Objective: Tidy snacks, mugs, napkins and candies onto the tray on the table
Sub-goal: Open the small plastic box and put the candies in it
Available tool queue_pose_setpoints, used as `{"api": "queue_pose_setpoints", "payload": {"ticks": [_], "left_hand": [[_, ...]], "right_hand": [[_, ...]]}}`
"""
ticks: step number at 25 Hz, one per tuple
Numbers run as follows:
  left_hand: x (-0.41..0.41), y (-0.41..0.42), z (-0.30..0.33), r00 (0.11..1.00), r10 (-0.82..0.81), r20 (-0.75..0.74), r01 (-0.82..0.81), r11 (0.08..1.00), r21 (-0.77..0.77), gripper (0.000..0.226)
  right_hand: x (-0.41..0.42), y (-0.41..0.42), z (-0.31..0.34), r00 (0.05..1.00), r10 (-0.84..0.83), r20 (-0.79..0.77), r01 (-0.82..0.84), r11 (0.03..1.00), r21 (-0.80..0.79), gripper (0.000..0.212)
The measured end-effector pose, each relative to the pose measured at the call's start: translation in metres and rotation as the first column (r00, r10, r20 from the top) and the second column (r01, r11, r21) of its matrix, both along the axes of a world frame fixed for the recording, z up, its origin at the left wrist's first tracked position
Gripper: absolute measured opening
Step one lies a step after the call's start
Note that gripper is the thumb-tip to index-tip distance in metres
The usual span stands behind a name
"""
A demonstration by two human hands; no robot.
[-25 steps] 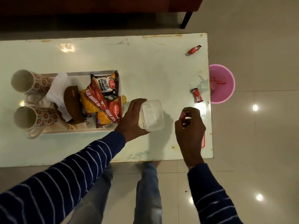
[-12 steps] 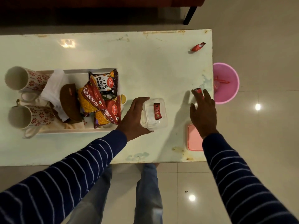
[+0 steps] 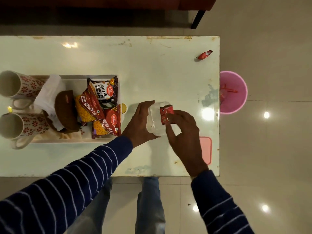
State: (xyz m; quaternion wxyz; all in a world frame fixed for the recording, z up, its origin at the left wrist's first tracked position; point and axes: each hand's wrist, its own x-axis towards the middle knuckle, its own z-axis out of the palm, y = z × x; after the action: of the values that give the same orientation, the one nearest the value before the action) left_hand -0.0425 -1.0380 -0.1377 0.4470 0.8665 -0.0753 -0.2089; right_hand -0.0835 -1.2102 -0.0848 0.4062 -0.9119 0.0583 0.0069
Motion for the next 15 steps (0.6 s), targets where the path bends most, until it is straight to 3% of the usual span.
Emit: {"api": "queue_pose_setpoints", "payload": {"ticks": [4,6,10,15], "left_hand": [[0.008,0.001,-0.001,1.0,0.017,-0.019,-0.017,0.999,-0.027,0.114],[0.01,0.004,-0.003,1.0,0.015,-0.019,-0.015,0.999,-0.029,0.115],[0.008,0.006,-0.012,0.998,0.017,-0.054,-0.019,0.999,-0.045,0.115],[0.007,0.006,-0.024,0.993,0.052,-0.102,-0.059,0.996,-0.068,0.115]], "right_hand": [[0.033,-0.013,0.001,0.999,-0.045,-0.007,0.045,0.999,0.013,0.031],[0.077,-0.041,-0.006,0.999,-0.047,-0.024,0.045,0.997,-0.058,0.037],[0.163,-0.09,-0.023,0.954,0.085,-0.287,-0.201,0.892,-0.404,0.059],[0.2,-0.109,-0.045,0.886,0.181,-0.426,-0.396,0.773,-0.495,0.063]]}}
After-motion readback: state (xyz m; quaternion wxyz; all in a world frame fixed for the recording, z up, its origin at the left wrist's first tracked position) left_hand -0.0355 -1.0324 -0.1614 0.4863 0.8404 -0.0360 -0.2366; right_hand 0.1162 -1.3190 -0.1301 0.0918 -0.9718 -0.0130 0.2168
